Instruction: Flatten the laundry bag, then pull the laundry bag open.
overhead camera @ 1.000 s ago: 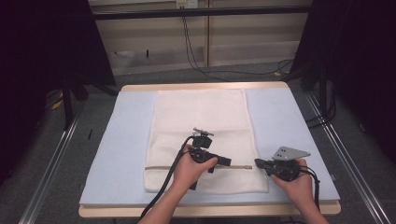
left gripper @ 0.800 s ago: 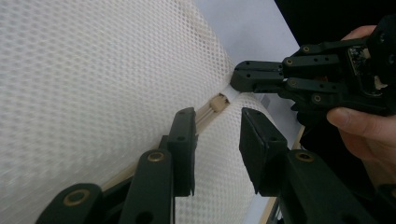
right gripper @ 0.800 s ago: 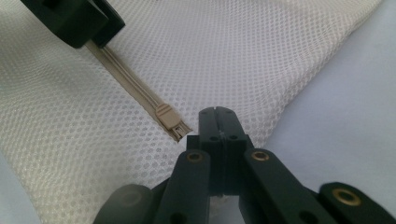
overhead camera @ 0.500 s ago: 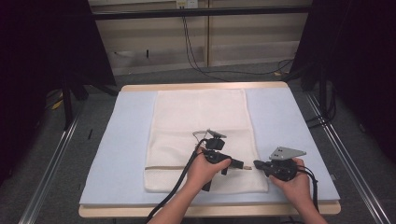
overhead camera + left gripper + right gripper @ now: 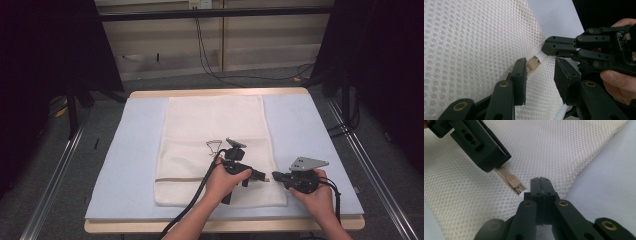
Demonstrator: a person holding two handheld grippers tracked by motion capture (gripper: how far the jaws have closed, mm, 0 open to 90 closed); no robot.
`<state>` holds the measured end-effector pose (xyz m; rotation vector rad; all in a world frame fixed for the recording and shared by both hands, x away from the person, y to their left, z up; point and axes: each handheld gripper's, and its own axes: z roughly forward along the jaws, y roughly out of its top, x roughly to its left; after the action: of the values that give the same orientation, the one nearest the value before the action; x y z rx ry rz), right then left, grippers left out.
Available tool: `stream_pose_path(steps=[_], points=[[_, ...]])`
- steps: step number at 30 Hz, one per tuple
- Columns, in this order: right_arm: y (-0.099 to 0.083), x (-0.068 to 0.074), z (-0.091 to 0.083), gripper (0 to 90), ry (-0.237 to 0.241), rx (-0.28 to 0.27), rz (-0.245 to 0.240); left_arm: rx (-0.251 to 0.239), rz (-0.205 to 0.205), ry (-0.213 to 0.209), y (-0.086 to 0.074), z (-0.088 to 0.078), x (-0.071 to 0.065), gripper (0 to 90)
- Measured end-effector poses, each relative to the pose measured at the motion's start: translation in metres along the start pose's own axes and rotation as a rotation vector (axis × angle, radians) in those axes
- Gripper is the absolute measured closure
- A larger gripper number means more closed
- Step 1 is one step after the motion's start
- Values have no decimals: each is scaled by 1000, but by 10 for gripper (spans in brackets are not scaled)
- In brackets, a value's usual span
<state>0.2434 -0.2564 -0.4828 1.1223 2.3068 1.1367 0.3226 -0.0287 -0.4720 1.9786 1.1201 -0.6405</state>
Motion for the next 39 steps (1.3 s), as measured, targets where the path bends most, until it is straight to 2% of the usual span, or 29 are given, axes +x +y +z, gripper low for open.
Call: stream_pose_path(steps=[3,5,12,13,15,20,24,25,28,29,31,32,33,34,39], points=[[-2,-1,-1,900,4,-7,8,2,8,7,0,2,-1,641],[-1,-2,-2,900,-3,-8,10,14,-13,9,0,5,-1,644],[0,-3,-2,900,-1,4,13,18,-23,23,-1,9,1,673],[0,-3,-2,900,-2,5,14,18,-27,5,-1,9,1,669],[-1,-3,-2,900,-1,7,17,13,-32,25,-1,10,0,680],[-1,-2,-1,900,-5,12,19,16,-39,31,-2,11,2,694],[-1,-2,1,900,-2,17,22,-1,-64,37,-2,17,3,717],[-2,-1,1,900,-3,17,22,-1,-77,23,-2,19,2,723],[-2,-2,1,900,-1,15,30,-3,-103,16,-1,24,3,760],[-2,-2,2,900,0,14,33,-2,-113,-3,-1,26,4,768],[-3,-3,2,900,1,14,35,0,-126,-1,-1,29,5,782],[-3,-2,2,900,-1,14,36,-7,-135,-8,-1,30,4,820],[-3,-2,2,900,-2,15,35,-8,-142,1,-2,30,5,844],[-3,-2,2,900,-3,16,36,4,-151,-16,-1,30,7,861],[-3,-2,2,900,2,19,29,11,-209,-37,0,28,11,872]])
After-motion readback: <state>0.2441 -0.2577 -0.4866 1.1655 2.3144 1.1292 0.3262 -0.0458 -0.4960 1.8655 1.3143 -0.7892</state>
